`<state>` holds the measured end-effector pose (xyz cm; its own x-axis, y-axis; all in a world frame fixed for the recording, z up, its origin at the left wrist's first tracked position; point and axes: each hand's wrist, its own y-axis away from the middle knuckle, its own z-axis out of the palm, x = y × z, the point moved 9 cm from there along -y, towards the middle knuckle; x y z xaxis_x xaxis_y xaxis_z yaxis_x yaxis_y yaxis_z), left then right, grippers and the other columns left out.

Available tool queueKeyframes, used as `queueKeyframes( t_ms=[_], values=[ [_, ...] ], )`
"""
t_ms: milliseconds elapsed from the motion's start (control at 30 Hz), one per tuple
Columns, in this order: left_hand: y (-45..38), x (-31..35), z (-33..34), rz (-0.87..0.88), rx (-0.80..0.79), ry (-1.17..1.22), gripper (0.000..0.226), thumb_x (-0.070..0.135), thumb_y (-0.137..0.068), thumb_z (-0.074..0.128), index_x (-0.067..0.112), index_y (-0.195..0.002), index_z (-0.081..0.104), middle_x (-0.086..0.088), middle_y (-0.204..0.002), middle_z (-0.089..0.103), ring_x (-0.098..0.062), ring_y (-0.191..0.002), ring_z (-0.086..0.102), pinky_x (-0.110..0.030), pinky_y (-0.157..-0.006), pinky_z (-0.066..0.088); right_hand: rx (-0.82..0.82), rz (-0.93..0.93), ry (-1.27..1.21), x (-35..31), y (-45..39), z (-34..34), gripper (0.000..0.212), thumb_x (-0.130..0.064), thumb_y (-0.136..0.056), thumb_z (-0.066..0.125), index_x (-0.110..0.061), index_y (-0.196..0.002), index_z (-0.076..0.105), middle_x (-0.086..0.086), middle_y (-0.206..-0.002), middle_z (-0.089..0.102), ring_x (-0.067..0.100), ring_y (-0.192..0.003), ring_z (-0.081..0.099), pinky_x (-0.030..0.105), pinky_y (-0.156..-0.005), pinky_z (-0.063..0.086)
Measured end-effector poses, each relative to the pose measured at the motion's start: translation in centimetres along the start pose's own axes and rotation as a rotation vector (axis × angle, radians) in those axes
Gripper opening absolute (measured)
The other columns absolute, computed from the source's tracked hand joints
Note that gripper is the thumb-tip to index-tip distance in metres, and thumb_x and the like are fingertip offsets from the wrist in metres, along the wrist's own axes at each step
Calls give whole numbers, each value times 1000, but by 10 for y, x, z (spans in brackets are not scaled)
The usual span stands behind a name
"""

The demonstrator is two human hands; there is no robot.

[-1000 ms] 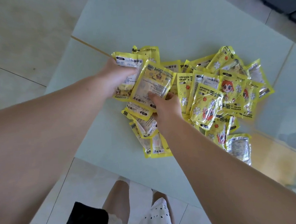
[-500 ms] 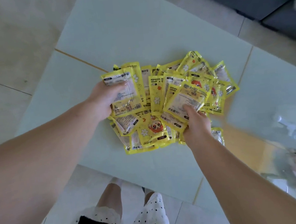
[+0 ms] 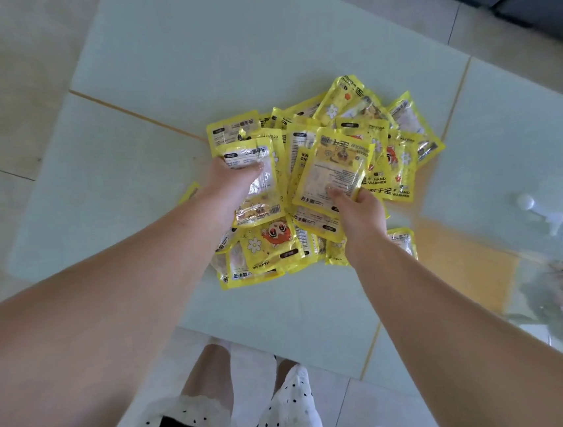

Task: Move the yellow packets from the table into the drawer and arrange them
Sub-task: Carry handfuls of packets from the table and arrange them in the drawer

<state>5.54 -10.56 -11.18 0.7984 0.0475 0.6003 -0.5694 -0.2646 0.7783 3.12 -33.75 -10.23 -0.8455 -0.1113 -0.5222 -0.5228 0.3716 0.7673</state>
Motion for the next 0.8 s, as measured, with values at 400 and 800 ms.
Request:
queueKeyframes(
  t_ms=[400, 800],
  values=[
    [-2, -5, 1, -44, 7, 76, 26, 22, -86, 68, 25, -83, 42, 6, -86, 48, -9, -73, 41, -23, -55, 24, -81, 36, -67, 4, 3, -6, 42, -41, -73, 73, -8, -90, 53, 10, -89, 55, 25, -81, 50, 42, -89, 51],
    [40, -12, -46, -13, -68, 265, 19, 8, -86, 65, 23, -97, 66, -4, -108, 70, -26, -106, 64, -53, -102, 43, -261, 10, -275, -12, 37, 3, 5, -14, -90, 63, -15, -92, 58, 2, -92, 71, 18, -82, 71, 39, -73, 60]
  ],
)
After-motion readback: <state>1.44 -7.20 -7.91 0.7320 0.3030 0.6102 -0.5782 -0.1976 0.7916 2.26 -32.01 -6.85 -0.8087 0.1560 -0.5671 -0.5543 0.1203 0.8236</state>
